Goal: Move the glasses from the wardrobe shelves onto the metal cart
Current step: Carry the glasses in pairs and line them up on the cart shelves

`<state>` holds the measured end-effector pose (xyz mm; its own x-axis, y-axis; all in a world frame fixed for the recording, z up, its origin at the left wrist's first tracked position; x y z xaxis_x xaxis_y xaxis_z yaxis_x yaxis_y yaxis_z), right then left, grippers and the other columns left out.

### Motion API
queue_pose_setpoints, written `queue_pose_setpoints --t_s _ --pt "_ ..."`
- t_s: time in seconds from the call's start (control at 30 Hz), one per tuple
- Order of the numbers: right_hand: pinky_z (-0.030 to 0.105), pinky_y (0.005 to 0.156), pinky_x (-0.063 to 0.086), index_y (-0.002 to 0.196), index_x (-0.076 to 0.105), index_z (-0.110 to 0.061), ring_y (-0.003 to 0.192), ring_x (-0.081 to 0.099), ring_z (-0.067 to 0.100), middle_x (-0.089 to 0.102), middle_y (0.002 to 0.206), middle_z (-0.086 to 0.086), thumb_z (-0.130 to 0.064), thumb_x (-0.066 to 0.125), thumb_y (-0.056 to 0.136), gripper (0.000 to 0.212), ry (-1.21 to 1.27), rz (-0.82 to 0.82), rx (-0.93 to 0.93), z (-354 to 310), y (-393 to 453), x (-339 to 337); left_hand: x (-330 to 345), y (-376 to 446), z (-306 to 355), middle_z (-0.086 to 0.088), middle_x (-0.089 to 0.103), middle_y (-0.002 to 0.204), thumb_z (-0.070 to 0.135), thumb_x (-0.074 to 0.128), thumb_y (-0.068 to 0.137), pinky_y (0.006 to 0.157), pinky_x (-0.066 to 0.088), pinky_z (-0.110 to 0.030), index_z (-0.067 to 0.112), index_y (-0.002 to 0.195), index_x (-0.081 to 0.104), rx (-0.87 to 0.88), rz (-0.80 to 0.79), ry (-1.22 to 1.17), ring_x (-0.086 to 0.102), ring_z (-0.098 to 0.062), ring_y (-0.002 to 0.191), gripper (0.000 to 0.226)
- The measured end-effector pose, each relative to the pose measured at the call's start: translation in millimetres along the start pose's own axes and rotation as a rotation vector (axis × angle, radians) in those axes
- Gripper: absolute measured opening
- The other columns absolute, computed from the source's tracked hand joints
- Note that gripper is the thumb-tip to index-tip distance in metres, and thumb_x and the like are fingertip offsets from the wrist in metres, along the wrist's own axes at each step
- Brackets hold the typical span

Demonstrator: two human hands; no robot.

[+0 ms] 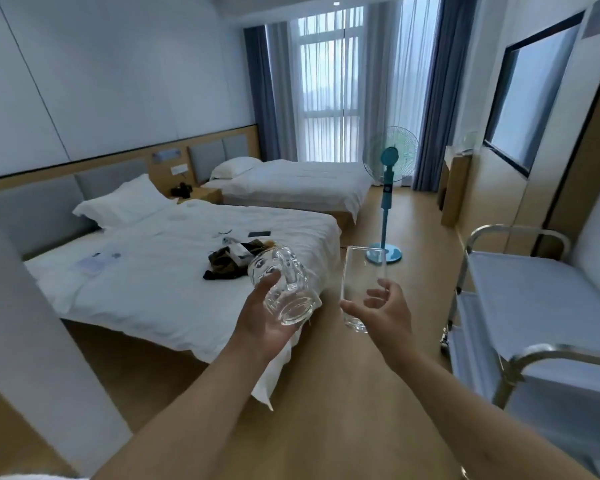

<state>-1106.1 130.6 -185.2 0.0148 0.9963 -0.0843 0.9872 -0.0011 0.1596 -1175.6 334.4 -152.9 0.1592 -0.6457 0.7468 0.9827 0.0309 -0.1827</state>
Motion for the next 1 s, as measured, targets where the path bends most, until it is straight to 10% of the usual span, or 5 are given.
queue_pose_setpoints --t_s 0.4,0.6,0.87,1.0 --pt "0.035 0.089 0.054 0.146 0.039 -0.025 0.105 0.059 0.01 0.058 0.115 -0.005 -0.034 0.096 0.063 0.1 -0.071 0.217 0.102 62 86 -37 30 160 -30 -0.017 0.071 0.112 0.026 0.09 0.063 0.075 0.06 -0.04 0.006 0.128 0.067 -0.082 -0.126 0.367 0.071 -0.029 0.09 0.071" --pt "0.035 0.089 0.053 0.14 0.04 -0.024 0.107 0.059 0.017 0.057 0.12 0.001 -0.027 0.096 0.064 0.094 -0.109 0.348 0.142 74 146 -34 35 259 -16 -0.031 0.062 0.129 0.024 0.094 0.06 0.104 0.049 -0.058 0.005 0.127 0.067 -0.102 -0.163 0.506 0.064 -0.043 0.109 0.074" --pt "0.035 0.093 0.052 0.141 0.039 -0.022 0.108 0.058 0.015 0.058 0.12 -0.002 -0.032 0.096 0.063 0.097 -0.151 0.475 0.21 92 210 -17 44 357 -5 -0.017 0.075 0.108 0.01 0.085 0.07 0.073 0.061 -0.039 0.008 0.114 0.071 -0.203 -0.302 0.564 0.074 -0.028 0.087 0.046" --pt "0.034 0.091 0.053 0.143 0.038 -0.02 0.102 0.06 0.007 0.057 0.114 -0.006 -0.037 0.095 0.064 0.099 -0.178 0.54 0.25 100 229 -19 47 395 -13 -0.018 0.074 0.113 0.018 0.094 0.062 0.073 0.059 -0.038 0.006 0.124 0.066 -0.261 -0.345 0.617 0.075 -0.031 0.092 0.069"
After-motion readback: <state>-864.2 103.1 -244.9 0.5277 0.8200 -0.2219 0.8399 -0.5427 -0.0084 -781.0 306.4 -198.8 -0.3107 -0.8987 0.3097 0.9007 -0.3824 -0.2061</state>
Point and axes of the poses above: each hand's wrist, its own y-axis towards the middle knuckle, its own x-axis out of the palm, z = x × y, the point moved 2 cm from there along y, towards the middle knuckle
